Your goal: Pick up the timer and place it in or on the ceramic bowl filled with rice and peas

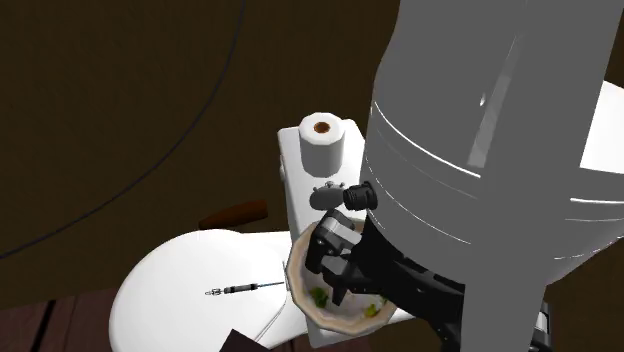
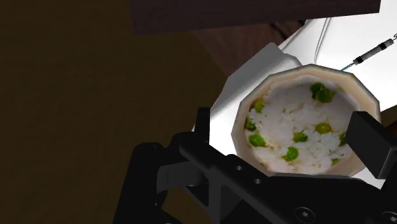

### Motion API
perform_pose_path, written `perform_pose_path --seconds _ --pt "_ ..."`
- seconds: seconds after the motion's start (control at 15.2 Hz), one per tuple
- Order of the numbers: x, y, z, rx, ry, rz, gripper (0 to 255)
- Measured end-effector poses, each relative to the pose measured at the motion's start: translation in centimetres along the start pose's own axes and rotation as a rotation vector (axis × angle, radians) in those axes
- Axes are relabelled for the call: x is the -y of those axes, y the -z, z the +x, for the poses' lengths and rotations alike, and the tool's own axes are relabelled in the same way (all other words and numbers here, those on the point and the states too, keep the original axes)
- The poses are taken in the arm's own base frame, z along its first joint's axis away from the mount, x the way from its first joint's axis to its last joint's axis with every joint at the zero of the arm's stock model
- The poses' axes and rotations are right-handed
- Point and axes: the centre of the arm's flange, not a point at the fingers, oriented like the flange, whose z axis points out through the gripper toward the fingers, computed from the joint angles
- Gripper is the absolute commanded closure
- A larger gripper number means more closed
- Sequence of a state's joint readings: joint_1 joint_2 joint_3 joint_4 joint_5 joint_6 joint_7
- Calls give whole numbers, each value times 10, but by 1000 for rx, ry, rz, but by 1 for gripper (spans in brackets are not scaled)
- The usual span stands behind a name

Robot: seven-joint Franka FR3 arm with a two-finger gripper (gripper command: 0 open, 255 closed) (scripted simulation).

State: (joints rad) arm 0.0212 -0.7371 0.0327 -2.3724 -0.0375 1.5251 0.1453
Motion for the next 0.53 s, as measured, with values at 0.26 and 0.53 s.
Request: perform_pose_path --seconds 0.26,0.53 --pt "20 -12 11 -11 -68 3 0" --pt "58 -30 33 -33 -202 9 0"
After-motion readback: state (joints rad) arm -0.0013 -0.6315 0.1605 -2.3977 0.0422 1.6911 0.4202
